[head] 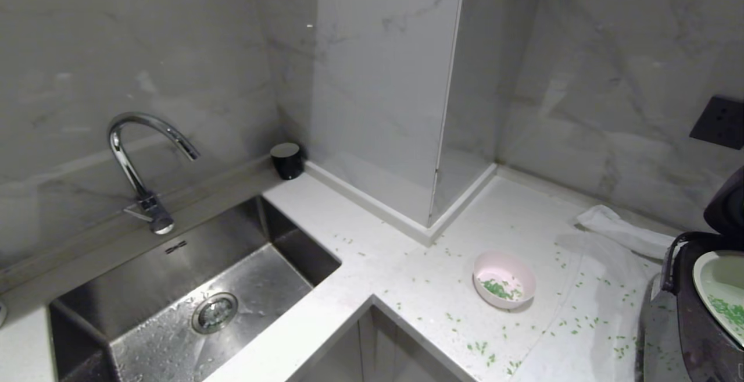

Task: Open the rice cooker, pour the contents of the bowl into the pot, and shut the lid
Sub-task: Turn on the tap

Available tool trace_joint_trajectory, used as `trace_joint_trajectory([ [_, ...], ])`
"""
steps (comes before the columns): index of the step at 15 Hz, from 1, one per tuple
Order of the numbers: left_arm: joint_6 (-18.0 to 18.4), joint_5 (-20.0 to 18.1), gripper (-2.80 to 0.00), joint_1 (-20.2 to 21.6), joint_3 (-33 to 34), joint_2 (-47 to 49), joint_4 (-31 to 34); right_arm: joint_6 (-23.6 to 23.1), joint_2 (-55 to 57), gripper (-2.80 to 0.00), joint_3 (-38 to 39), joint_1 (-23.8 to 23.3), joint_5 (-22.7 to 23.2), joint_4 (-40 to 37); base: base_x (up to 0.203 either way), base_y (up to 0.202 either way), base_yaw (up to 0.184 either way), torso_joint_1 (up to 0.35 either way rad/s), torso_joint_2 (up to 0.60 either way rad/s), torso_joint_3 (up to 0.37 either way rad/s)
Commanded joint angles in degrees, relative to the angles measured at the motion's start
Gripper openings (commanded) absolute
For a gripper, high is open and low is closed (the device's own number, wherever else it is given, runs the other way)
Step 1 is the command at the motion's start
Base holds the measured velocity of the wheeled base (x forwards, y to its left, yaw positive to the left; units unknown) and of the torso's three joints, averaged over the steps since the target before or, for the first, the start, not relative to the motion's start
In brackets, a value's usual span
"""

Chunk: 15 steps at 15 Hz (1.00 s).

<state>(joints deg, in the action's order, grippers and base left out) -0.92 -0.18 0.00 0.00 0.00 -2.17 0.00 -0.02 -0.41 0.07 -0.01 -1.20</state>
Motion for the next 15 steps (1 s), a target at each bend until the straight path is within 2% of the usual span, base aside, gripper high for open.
trace_joint_trajectory([
  [1, 0.01, 0.07, -2.8, 0.08, 0.89, -0.09, -0.02, 0.0, 0.02, -2.8, -0.02, 0.01, 0.01, -0.03, 0.0, 0.0, 0.0, 0.0, 0.0, 0.0],
  [7, 0.56, 0.37, -2.8, 0.26, -0.65, -0.16, 0.15, -0.09, 0.02, -2.8, -0.02, 0.01, 0.01, -0.03, 0.0, 0.0, 0.0, 0.0, 0.0, 0.0],
  [9, 0.22, 0.45, -2.8, 0.18, -0.88, -0.18, 2.26, -0.09, 0.02, -2.8, -0.02, 0.01, 0.01, -0.03, 0.0, 0.0, 0.0, 0.0, 0.0, 0.0],
  [15, -0.47, 0.45, -2.8, 0.09, -0.88, -0.18, 2.44, 0.04, 0.04, -2.8, -0.02, 0.0, -0.01, 0.08, 0.0, 0.0, 0.0, 0.0, 0.0, 0.0],
])
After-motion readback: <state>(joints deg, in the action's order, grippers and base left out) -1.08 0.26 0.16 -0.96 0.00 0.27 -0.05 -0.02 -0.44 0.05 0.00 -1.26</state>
